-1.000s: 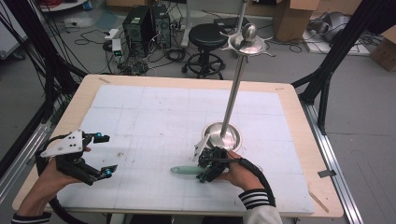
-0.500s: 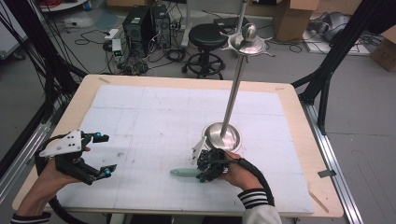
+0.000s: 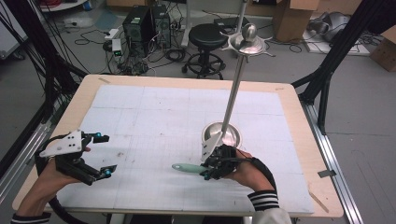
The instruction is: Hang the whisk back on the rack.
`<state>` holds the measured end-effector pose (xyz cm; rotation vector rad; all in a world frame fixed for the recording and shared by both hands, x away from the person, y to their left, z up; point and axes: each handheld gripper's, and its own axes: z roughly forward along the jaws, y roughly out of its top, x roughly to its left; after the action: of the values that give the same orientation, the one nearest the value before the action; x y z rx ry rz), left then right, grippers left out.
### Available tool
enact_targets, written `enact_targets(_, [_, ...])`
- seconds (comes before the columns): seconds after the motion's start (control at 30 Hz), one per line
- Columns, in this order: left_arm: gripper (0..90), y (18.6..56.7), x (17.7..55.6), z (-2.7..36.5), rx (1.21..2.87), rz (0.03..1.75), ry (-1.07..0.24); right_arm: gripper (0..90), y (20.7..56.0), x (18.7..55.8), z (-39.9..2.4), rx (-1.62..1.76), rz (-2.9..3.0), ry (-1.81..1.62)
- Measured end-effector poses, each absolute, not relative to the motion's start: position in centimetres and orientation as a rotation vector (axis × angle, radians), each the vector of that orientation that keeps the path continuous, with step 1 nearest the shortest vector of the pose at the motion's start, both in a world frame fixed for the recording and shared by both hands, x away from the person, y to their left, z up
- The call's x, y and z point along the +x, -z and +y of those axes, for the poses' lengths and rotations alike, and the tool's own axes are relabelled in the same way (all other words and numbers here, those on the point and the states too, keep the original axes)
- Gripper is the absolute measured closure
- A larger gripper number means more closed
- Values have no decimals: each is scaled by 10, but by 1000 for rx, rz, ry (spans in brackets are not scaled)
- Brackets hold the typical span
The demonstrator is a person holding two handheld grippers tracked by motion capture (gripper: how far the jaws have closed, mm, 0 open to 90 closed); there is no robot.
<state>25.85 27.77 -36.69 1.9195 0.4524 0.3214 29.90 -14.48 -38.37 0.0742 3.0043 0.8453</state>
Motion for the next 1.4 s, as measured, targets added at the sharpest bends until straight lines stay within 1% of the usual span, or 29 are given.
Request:
enact_targets(0.27, [17,367,259,278,1921,452,-325,692,368,293,-163,82,2987,-885])
enact_targets(0.7, [17,367,259,277,1929,454,-323,693,335,283,-210,153,2857,-1040])
enact_targets(1.1, [17,368,259,277,1931,454,-318,694,314,275,-248,244,2748,-1172])
enact_targets(1.4, [17,368,259,277,1931,458,-318,695,301,271,-267,290,2672,-1291])
